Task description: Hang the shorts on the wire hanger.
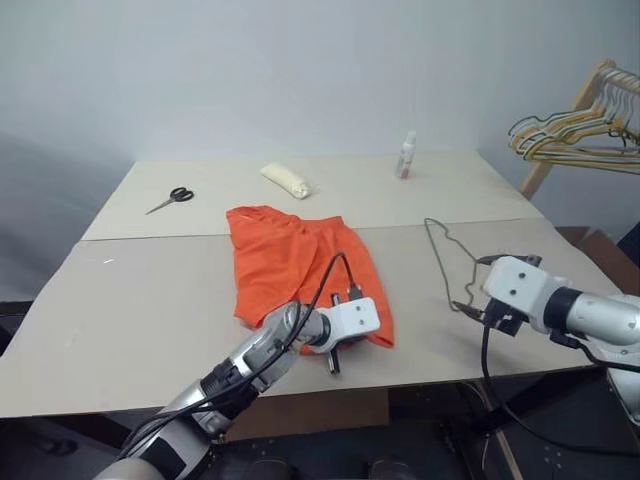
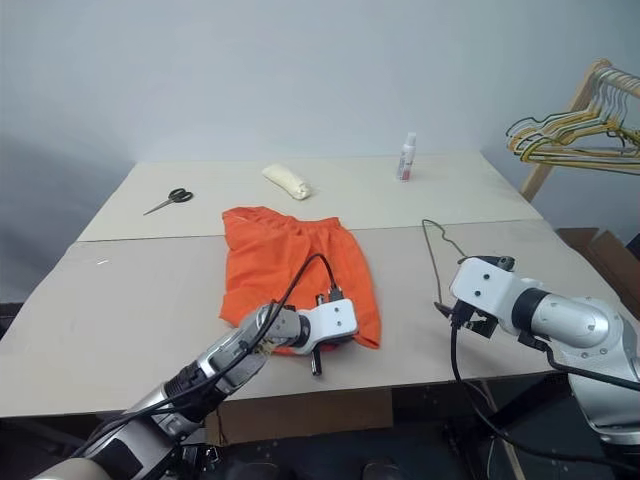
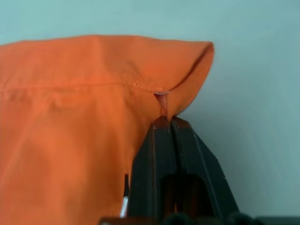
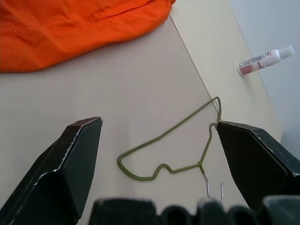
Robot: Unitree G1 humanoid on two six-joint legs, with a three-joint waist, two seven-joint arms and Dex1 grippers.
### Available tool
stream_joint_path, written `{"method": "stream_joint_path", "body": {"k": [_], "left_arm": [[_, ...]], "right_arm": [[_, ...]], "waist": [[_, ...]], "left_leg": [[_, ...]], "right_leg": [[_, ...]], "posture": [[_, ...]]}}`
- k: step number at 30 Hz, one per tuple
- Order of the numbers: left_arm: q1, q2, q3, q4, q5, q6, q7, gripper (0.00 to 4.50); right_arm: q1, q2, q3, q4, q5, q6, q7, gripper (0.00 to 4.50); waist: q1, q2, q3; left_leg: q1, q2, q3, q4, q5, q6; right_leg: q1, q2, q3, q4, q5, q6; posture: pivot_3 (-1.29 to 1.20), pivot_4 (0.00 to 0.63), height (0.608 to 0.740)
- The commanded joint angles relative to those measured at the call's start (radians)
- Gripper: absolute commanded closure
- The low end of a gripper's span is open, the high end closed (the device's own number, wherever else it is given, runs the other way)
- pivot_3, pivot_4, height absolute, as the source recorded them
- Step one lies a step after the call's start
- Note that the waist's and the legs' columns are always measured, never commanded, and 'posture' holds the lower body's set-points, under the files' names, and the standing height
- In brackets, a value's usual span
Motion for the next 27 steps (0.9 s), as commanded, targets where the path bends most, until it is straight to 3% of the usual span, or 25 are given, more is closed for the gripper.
{"method": "stream_joint_path", "body": {"k": [1, 4, 8, 12, 20, 27], "left_arm": [[0.073, 0.111, 0.101, -0.176, -0.063, 0.037, -0.066, 4.46], [0.173, 0.24, 0.229, -0.335, -0.142, 0.08, -0.117, 4.46], [0.338, 0.439, 0.422, -0.457, -0.227, -0.013, -0.199, 4.46], [0.504, 0.561, 0.652, -0.51, -0.369, -0.118, -0.317, 4.46], [0.642, 0.578, 0.919, -0.481, -0.52, -0.148, -0.347, 4.46], [0.697, 0.577, 1.016, -0.46, -0.549, -0.169, -0.341, 4.46]], "right_arm": [[-0.023, -0.006, 0.014, -0.003, -0.011, -0.036, 0.003, 0.0], [-0.048, 0.001, 0.05, 0.016, -0.019, -0.054, 0.004, 0.0], [-0.102, 0.02, 0.146, 0.066, -0.069, -0.117, 0.0, 0.0], [-0.196, 0.107, 0.274, 0.153, -0.13, -0.22, -0.021, 0.0], [-0.444, 0.31, 0.514, 0.512, -0.309, -0.503, -0.084, 0.0], [-0.612, 0.436, 0.605, 0.863, -0.422, -0.726, -0.209, 0.0]], "waist": [[-0.001, 0.0, 0.0], [0.005, 0.001, 0.0], [0.011, 0.0, 0.001], [0.021, -0.002, 0.003], [0.057, -0.001, 0.005], [0.066, -0.002, 0.005]], "left_leg": [[0.0, 0.001, 0.0, -0.001, 0.0, 0.0], [-0.001, 0.002, 0.0, -0.001, 0.0, 0.0], [-0.001, 0.002, 0.0, -0.001, 0.0, 0.0], [0.0, 0.003, 0.001, -0.003, 0.0, -0.001], [-0.001, 0.003, 0.0, -0.005, 0.001, -0.002], [-0.005, 0.0, 0.0, -0.009, 0.004, -0.007]], "right_leg": [[-0.001, 0.0, 0.0, 0.0, 0.0, 0.0], [-0.003, 0.0, 0.0, 0.001, 0.0, -0.001], [-0.003, -0.001, 0.0, 0.001, 0.0, -0.001], [-0.004, -0.001, 0.0, 0.0, -0.001, -0.002], [-0.006, -0.001, -0.002, 0.001, -0.001, -0.003], [-0.012, -0.001, -0.002, 0.002, -0.001, -0.005]], "posture": [[0.09, 0.0, 0.74], [0.11, 0.0, 0.74], [0.15, 0.0, 0.74], [0.19, 0.0, 0.74], [0.24, 0.0, 0.74], [0.27, 0.0, 0.74]]}}
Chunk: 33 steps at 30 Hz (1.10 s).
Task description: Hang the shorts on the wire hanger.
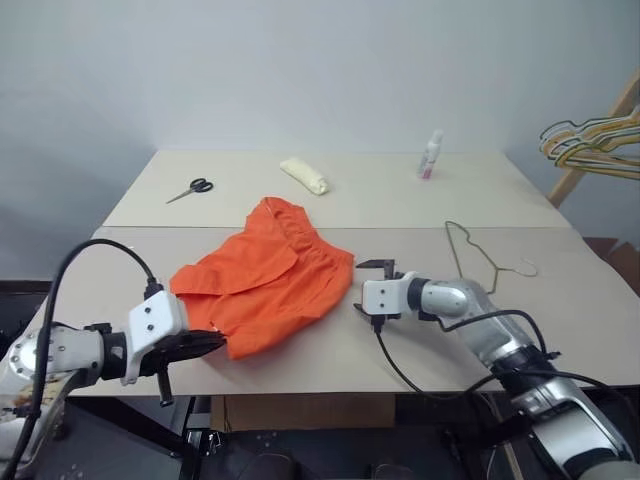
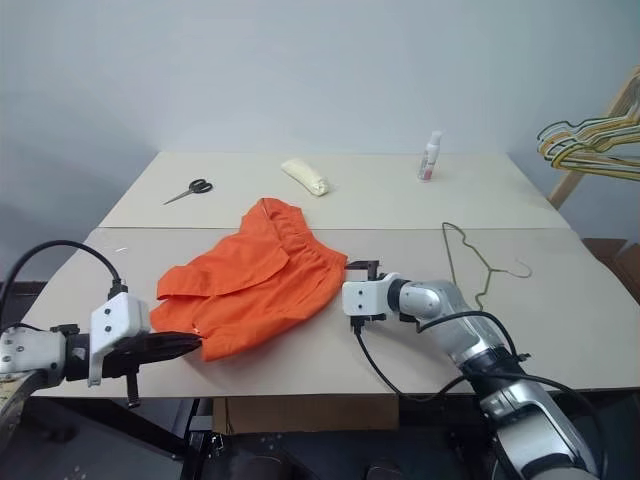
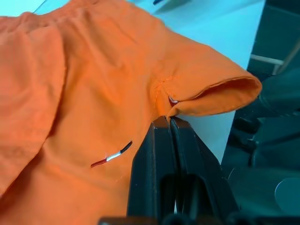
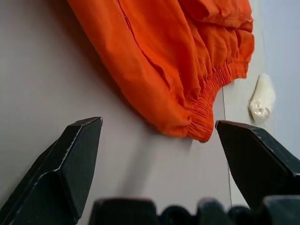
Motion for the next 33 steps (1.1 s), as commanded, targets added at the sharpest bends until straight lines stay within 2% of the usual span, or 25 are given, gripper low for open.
{"method": "stream_joint_path", "body": {"k": [1, 7, 11, 15, 21, 25, 29, 33], "left_arm": [[0.01, 0.006, 0.057, 0.002, -0.03, -0.024, -0.002, 4.46], [0.043, 0.012, 0.082, -0.006, -0.045, -0.03, -0.004, 4.46], [0.062, 0.017, 0.093, -0.012, -0.061, -0.02, -0.016, 4.46], [0.086, 0.021, 0.116, -0.023, -0.087, -0.021, -0.033, 4.5], [0.091, 0.03, 0.104, 0.014, -0.051, -0.052, -0.022, 4.5], [0.027, 0.028, 0.033, 0.077, 0.016, -0.099, 0.016, 4.5], [-0.082, 0.005, -0.068, 0.163, 0.092, -0.163, 0.062, 4.5], [-0.202, -0.035, -0.175, 0.261, 0.156, -0.211, 0.109, 4.5]], "right_arm": [[-0.085, 0.045, 0.012, 0.129, -0.043, -0.103, -0.071, 0.0], [-0.205, 0.137, 0.055, 0.38, -0.141, -0.205, -0.226, 0.0], [-0.251, 0.18, 0.068, 0.489, -0.161, -0.26, -0.266, 0.0], [-0.283, 0.204, 0.085, 0.582, -0.182, -0.294, -0.288, 0.87], [-0.316, 0.218, 0.087, 0.671, -0.203, -0.277, -0.311, 3.05], [-0.329, 0.199, 0.061, 0.671, -0.198, -0.22, -0.315, 4.48], [-0.292, 0.138, 0.029, 0.573, -0.2, -0.134, -0.306, 4.48], [-0.151, 0.058, -0.049, 0.3, -0.173, 0.056, -0.245, 4.48]], "waist": [[-0.002, 0.0, 0.0], [-0.004, 0.0, 0.0], [-0.005, 0.0, 0.0], [-0.006, 0.0, 0.0], [-0.006, 0.0, 0.0], [-0.005, 0.0, 0.0], [-0.003, 0.0, 0.0], [-0.002, 0.0, 0.0]], "left_leg": [[0.0, 0.0, 0.0, 0.0, 0.0, -0.001], [0.0, -0.001, -0.002, -0.006, 0.003, -0.006], [0.004, -0.002, -0.002, -0.013, 0.005, -0.009], [0.004, -0.001, -0.003, -0.015, 0.007, -0.012], [0.006, -0.001, -0.004, -0.015, 0.007, -0.012], [0.006, -0.001, -0.005, -0.015, 0.007, -0.013], [0.006, -0.002, -0.005, -0.015, 0.008, -0.014], [0.004, -0.002, -0.006, -0.015, 0.008, -0.013]], "right_leg": [[-0.001, 0.0, 0.0, 0.0, 0.0, -0.001], [-0.003, 0.001, -0.001, 0.001, -0.001, -0.003], [-0.002, 0.002, -0.001, 0.002, -0.002, -0.006], [-0.004, 0.003, -0.002, 0.004, -0.004, -0.009], [-0.004, 0.003, -0.003, 0.01, -0.006, -0.011], [-0.004, 0.003, -0.003, 0.011, -0.007, -0.012], [-0.005, 0.003, -0.004, 0.012, -0.007, -0.012], [-0.006, 0.002, -0.005, 0.012, -0.006, -0.012]], "posture": [[0.28, 0.0, 0.74], [0.29, 0.0, 0.74], [0.3, 0.0, 0.74], [0.3, 0.0, 0.74], [0.3, 0.0, 0.74], [0.28, 0.0, 0.74], [0.25, 0.0, 0.74], [0.2, 0.0, 0.74]]}}
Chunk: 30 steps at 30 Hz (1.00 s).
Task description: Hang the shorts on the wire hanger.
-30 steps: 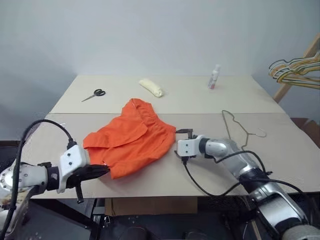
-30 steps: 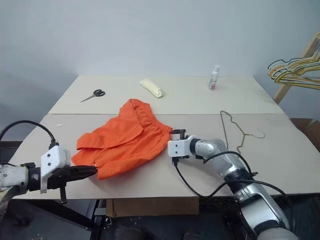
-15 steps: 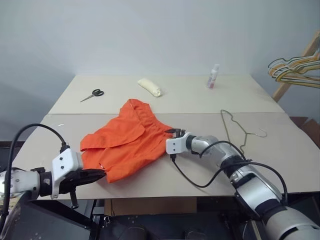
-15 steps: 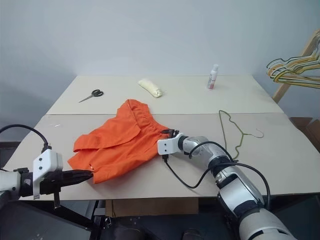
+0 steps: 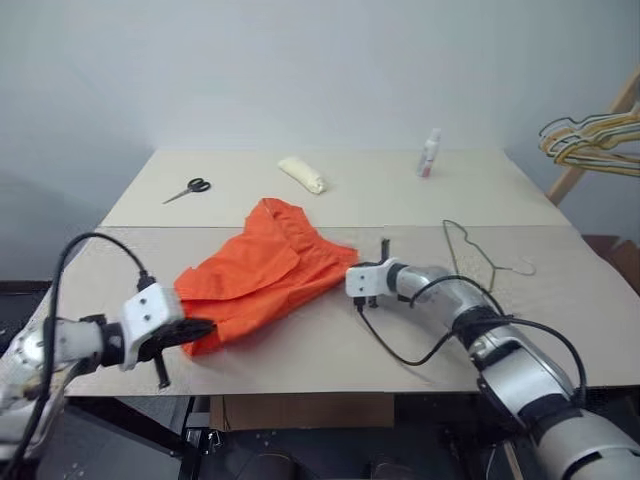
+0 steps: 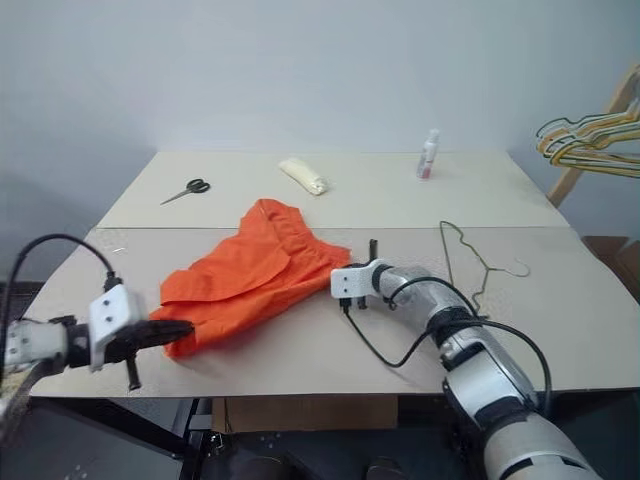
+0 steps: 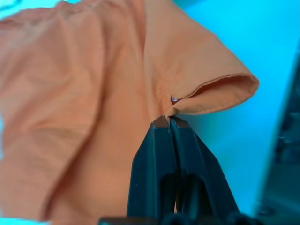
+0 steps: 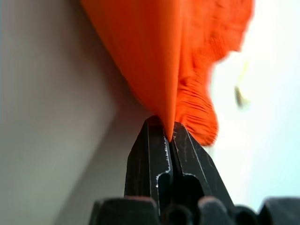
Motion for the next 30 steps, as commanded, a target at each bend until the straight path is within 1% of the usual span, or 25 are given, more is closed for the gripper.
{"method": "stream_joint_path", "body": {"k": [1, 4, 6, 7, 8, 11, 12, 15, 17, 20, 22, 24, 25, 26, 27, 29, 30], "left_arm": [[-0.074, -0.024, -0.064, 0.064, 0.053, -0.048, 0.041, 4.5], [-0.118, -0.048, -0.126, 0.106, 0.085, -0.1, 0.044, 4.5], [-0.132, -0.049, -0.141, 0.129, 0.092, -0.126, 0.037, 4.5], [-0.136, -0.043, -0.145, 0.143, 0.097, -0.138, 0.032, 4.5], [-0.14, -0.034, -0.146, 0.161, 0.102, -0.154, 0.026, 4.5], [-0.145, -0.001, -0.138, 0.222, 0.117, -0.203, 0.011, 4.5], [-0.141, 0.013, -0.129, 0.24, 0.118, -0.221, 0.002, 4.5], [-0.127, 0.055, -0.111, 0.28, 0.121, -0.261, -0.017, 4.5], [-0.116, 0.083, -0.098, 0.293, 0.112, -0.264, -0.034, 4.5], [-0.12, 0.093, -0.101, 0.285, 0.108, -0.255, -0.033, 4.5], [-0.158, 0.074, -0.126, 0.28, 0.112, -0.236, -0.023, 4.5], [-0.298, 0.005, -0.197, 0.305, 0.159, -0.132, 0.042, 4.5], [-0.368, -0.03, -0.226, 0.328, 0.187, -0.093, 0.079, 4.5], [-0.46, -0.085, -0.244, 0.382, 0.226, -0.084, 0.149, 4.5], [-0.558, -0.148, -0.245, 0.447, 0.267, -0.079, 0.255, 4.5], [-0.782, -0.269, -0.203, 0.594, 0.335, -0.082, 0.534, 4.5], [-0.88, -0.307, -0.163, 0.649, 0.351, -0.146, 0.667, 4.5]], "right_arm": [[0.108, -0.075, -0.085, -0.245, 0.01, 0.175, 0.034, 4.48], [0.289, -0.142, -0.168, -0.562, -0.002, 0.376, 0.106, 4.48], [0.376, -0.172, -0.198, -0.732, -0.014, 0.476, 0.167, 4.48], [0.424, -0.191, -0.214, -0.833, -0.014, 0.528, 0.214, 4.48], [0.468, -0.211, -0.224, -0.928, -0.013, 0.571, 0.266, 4.48], [0.589, -0.285, -0.23, -1.196, 0.015, 0.664, 0.442, 4.48], [0.624, -0.302, -0.228, -1.281, 0.047, 0.693, 0.501, 4.48], [0.684, -0.348, -0.23, -1.446, 0.139, 0.755, 0.633, 4.48], [0.688, -0.379, -0.238, -1.506, 0.193, 0.773, 0.699, 4.48], [0.599, -0.346, -0.242, -1.482, 0.228, 0.843, 0.693, 4.48], [0.519, -0.335, -0.231, -1.422, 0.24, 0.876, 0.692, 4.48], [0.349, -0.28, -0.216, -1.262, 0.248, 0.979, 0.679, 4.48], [0.271, -0.243, -0.222, -1.181, 0.271, 1.025, 0.669, 4.48], [0.184, -0.205, -0.226, -1.063, 0.259, 1.007, 0.606, 4.48], [0.1, -0.166, -0.235, -0.941, 0.234, 0.969, 0.503, 4.48], [-0.099, -0.072, -0.295, -0.673, 0.191, 0.858, 0.182, 4.48], [-0.188, -0.051, -0.323, -0.568, 0.174, 0.781, 0.019, 4.48]], "waist": [[-0.004, 0.0, 0.0], [-0.006, 0.0, -0.001], [-0.01, -0.001, -0.001], [-0.014, -0.001, -0.001], [-0.017, -0.001, -0.001], [-0.033, -0.001, -0.001], [-0.036, -0.001, -0.001], [-0.042, -0.002, -0.002], [-0.042, -0.002, -0.002], [-0.041, -0.002, -0.001], [-0.038, -0.003, -0.001], [-0.03, -0.003, 0.0], [-0.023, -0.002, 0.001], [-0.017, -0.003, 0.001], [-0.009, -0.003, 0.001], [0.003, -0.005, 0.001], [0.004, -0.007, 0.003]], "left_leg": [[0.0, 0.0, 0.0, 0.0, 0.0, 0.0], [-0.003, 0.001, 0.0, 0.0, -0.001, 0.002], [-0.009, 0.001, 0.0, 0.002, -0.002, 0.003], [-0.015, 0.0, 0.002, 0.004, -0.002, 0.003], [-0.018, 0.0, 0.002, 0.005, -0.002, 0.003], [-0.017, 0.001, 0.002, 0.005, -0.002, 0.004], [-0.016, 0.001, 0.002, 0.005, -0.002, 0.004], [-0.013, 0.003, 0.003, 0.007, -0.002, 0.004], [-0.013, 0.003, 0.003, 0.008, -0.002, 0.004], [-0.014, 0.005, 0.003, 0.014, -0.004, 0.006], [-0.013, 0.006, 0.003, 0.016, -0.004, 0.007], [-0.012, 0.006, 0.002, 0.017, -0.004, 0.007], [-0.009, 0.006, 0.002, 0.018, -0.004, 0.007], [-0.005, 0.005, 0.002, 0.018, -0.004, 0.007], [-0.002, 0.005, 0.001, 0.018, -0.004, 0.007], [0.001, 0.004, -0.001, 0.017, -0.003, 0.005], [-0.001, 0.004, -0.005, 0.016, -0.001, 0.001]], "right_leg": [[0.0, 0.0, 0.0, 0.0, 0.0, 0.0], [-0.001, 0.0, -0.001, 0.001, 0.0, 0.0], [-0.005, 0.0, -0.001, 0.002, 0.0, 0.001], [-0.013, 0.0, 0.001, 0.003, 0.001, 0.001], [-0.015, 0.0, 0.001, 0.004, 0.001, 0.002], [-0.014, 0.0, 0.001, 0.0, 0.001, 0.002], [-0.013, 0.0, 0.001, 0.0, 0.001, 0.002], [-0.011, 0.002, 0.001, 0.001, 0.0, 0.003], [-0.01, 0.003, 0.001, 0.002, 0.0, 0.003], [-0.009, 0.004, 0.0, 0.003, 0.001, 0.003], [-0.007, 0.004, -0.001, 0.003, 0.001, 0.003], [-0.005, 0.004, -0.002, 0.003, 0.001, 0.003], [0.0, 0.004, -0.004, 0.003, 0.001, 0.003], [0.005, 0.004, -0.007, 0.001, 0.001, 0.003], [0.008, 0.004, -0.009, 0.001, 0.001, 0.003], [0.01, 0.004, -0.01, 0.002, 0.001, 0.002], [0.007, 0.003, -0.01, 0.003, 0.003, 0.0]], "posture": [[0.19, 0.0, 0.74], [0.17, 0.0, 0.74], [0.15, 0.0, 0.74], [0.14, 0.0, 0.74], [0.13, 0.0, 0.74], [0.12, 0.0, 0.74], [0.12, 0.0, 0.74], [0.13, 0.0, 0.74], [0.14, 0.0, 0.74], [0.15, 0.0, 0.74], [0.15, 0.0, 0.74], [0.16, 0.0, 0.74], [0.16, 0.0, 0.74], [0.16, 0.0, 0.74], [0.17, 0.0, 0.74], [0.18, 0.0, 0.74], [0.18, 0.0, 0.74]]}}
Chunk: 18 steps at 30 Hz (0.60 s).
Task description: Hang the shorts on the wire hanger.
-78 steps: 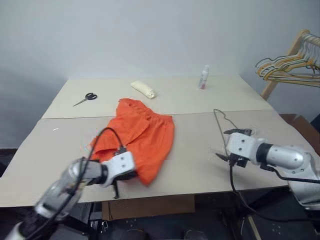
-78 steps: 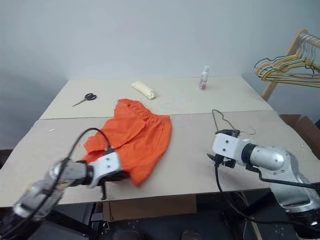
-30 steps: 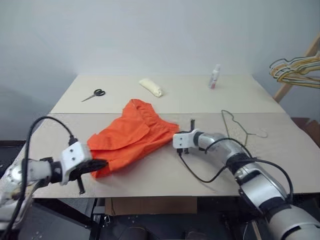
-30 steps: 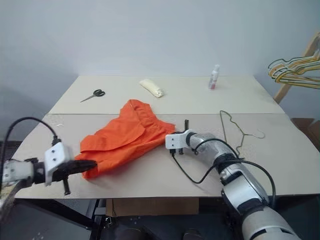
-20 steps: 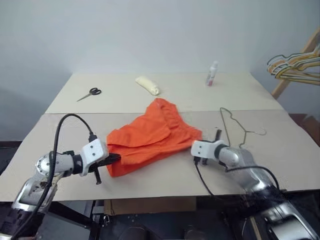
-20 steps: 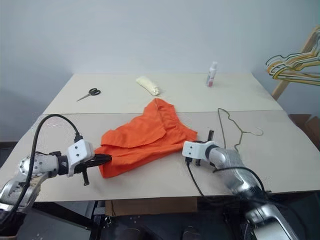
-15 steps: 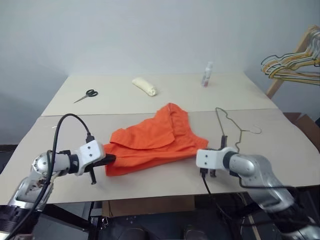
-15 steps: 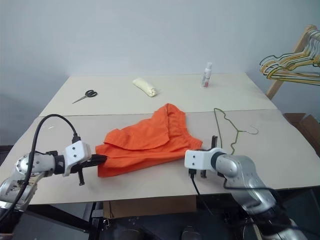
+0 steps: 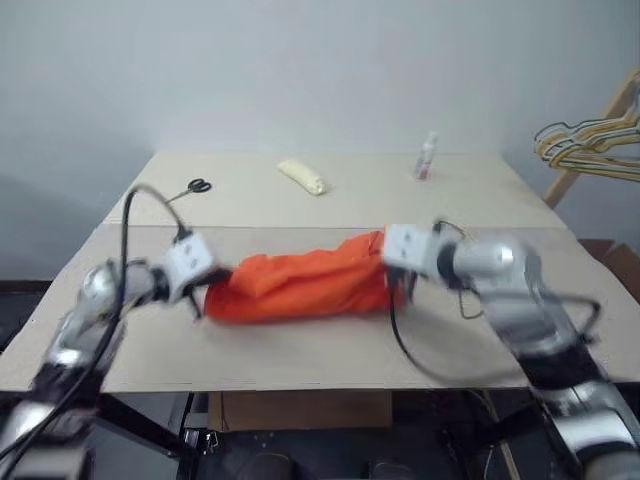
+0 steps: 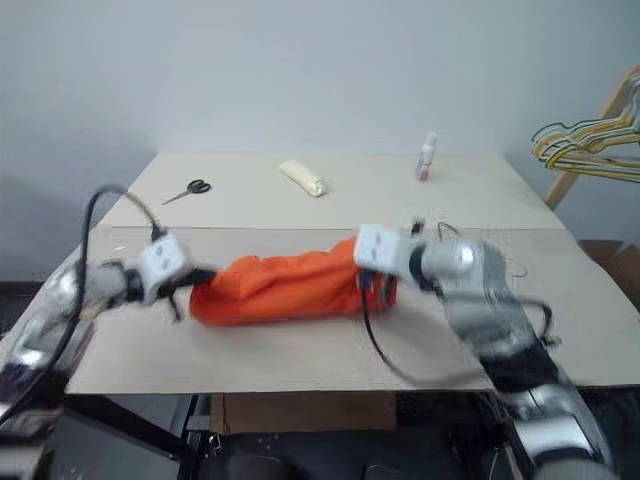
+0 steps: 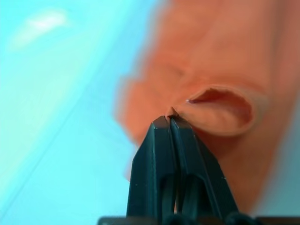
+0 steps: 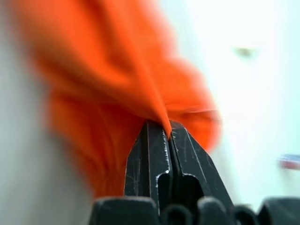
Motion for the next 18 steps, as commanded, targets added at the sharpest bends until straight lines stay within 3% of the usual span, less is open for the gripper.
{"method": "stream_joint_path", "body": {"k": [1, 4, 6, 13, 16, 18], "left_arm": [[-0.322, -0.109, 0.157, 0.13, 0.026, -0.121, 0.412, 4.5], [-0.4, -0.16, 0.318, 0.036, -0.151, -0.248, 0.431, 4.5], [-0.368, -0.141, 0.389, -0.039, -0.236, -0.261, 0.391, 4.5], [-0.032, -0.007, 0.426, -0.248, -0.415, -0.134, 0.136, 4.5], [0.201, 0.08, 0.395, -0.316, -0.416, -0.136, -0.036, 4.5], [0.303, 0.123, 0.375, -0.355, -0.428, -0.13, -0.111, 4.5]], "right_arm": [[-0.288, 0.061, -0.144, 0.345, -0.068, -0.239, -0.548, 4.48], [-0.371, 0.038, -0.177, 0.385, -0.13, -0.425, -0.861, 4.48], [-0.346, 0.028, -0.195, 0.298, -0.135, -0.488, -0.914, 4.48], [-0.073, -0.027, -0.071, 0.082, -0.112, -0.51, -0.617, 4.48], [0.124, -0.104, 0.048, 0.031, -0.139, -0.586, -0.446, 4.48], [0.183, -0.119, 0.082, 0.025, -0.154, -0.615, -0.411, 4.48]], "waist": [[0.003, -0.005, 0.002], [-0.008, -0.012, -0.003], [-0.032, -0.013, -0.014], [-0.113, -0.011, -0.022], [-0.118, -0.008, -0.02], [-0.111, -0.005, -0.012]], "left_leg": [[-0.002, -0.002, -0.003, 0.0, 0.003, -0.006], [-0.035, -0.005, -0.005, -0.002, 0.012, -0.02], [-0.037, -0.01, -0.006, -0.01, 0.011, -0.02], [-0.034, -0.018, -0.016, -0.017, 0.003, -0.009], [-0.031, -0.017, -0.014, -0.008, 0.004, -0.008], [-0.016, -0.015, -0.013, -0.008, 0.003, -0.006]], "right_leg": [[-0.004, -0.002, 0.0, 0.002, 0.001, -0.001], [-0.043, -0.006, -0.002, 0.011, 0.004, -0.003], [-0.057, -0.011, -0.004, 0.021, 0.004, -0.004], [-0.052, -0.014, -0.004, 0.01, 0.003, -0.003], [-0.036, -0.014, -0.004, -0.005, 0.003, 0.003], [-0.019, -0.012, -0.004, -0.005, 0.002, 0.004]], "posture": [[0.18, 0.0, 0.74], [0.18, 0.0, 0.74], [0.17, 0.0, 0.74], [0.17, 0.0, 0.74], [0.18, 0.0, 0.74], [0.18, 0.0, 0.74]]}}
